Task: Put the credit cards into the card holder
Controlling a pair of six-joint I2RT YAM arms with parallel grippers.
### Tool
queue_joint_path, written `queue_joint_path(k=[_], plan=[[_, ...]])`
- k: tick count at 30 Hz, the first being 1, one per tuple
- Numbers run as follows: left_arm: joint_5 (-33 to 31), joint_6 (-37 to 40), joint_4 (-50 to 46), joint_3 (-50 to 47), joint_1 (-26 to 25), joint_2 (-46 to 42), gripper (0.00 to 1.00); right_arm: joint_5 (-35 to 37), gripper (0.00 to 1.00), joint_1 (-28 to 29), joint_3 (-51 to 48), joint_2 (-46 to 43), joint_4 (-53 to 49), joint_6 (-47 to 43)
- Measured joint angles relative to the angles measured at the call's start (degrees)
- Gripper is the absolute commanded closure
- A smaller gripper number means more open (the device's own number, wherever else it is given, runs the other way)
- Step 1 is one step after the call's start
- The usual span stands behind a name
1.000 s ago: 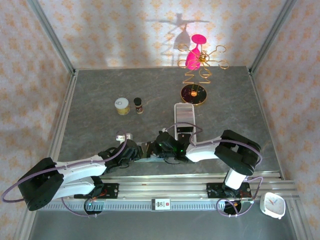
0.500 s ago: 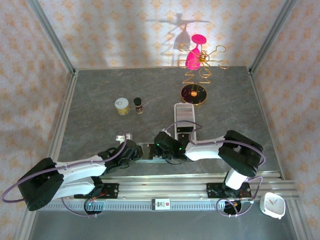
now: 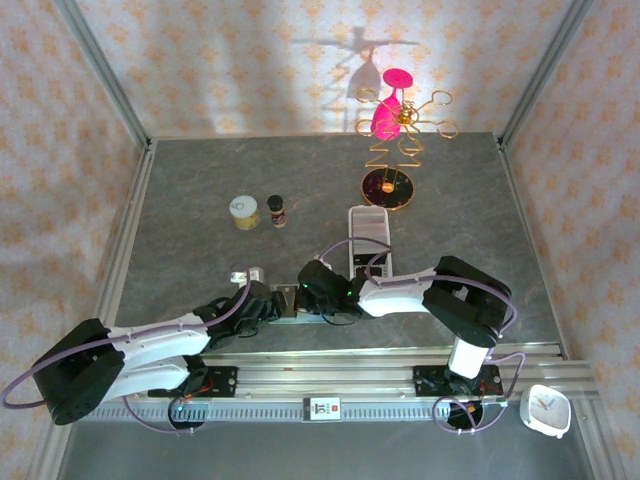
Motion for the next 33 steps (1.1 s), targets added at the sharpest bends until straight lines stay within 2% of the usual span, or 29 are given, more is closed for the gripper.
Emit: queue_joint_path(k=[7, 14, 18, 21, 33], plan=[[-0.07, -0.2, 0.48, -0.33, 0.02, 0.24, 0.62, -0.92, 0.94, -0.02, -0.02, 0.2, 1.53, 0.02], [-0.92, -0.13, 0.02, 0.31, 0.0, 2.03, 0.65, 1.11, 0.76, 0.02, -1.03, -4.44, -1.2, -0.24], [-1.14, 0.02, -0.42, 0.79, 0.0, 2.6, 0.66, 3.1, 0.73, 0.11, -2.67, -9.03, -3.39, -0.15], [-1.33, 0.07, -0.85, 1.16, 0.0, 2.93, 0.66, 4.28, 0.67, 0.11, -4.28, -10.67, -4.85, 0.15], [-1.29, 0.26, -0.98, 1.22, 0.0, 2.95, 0.66, 4.9, 0.64, 0.11, -6.78, -9.38, -6.91, 1.18]])
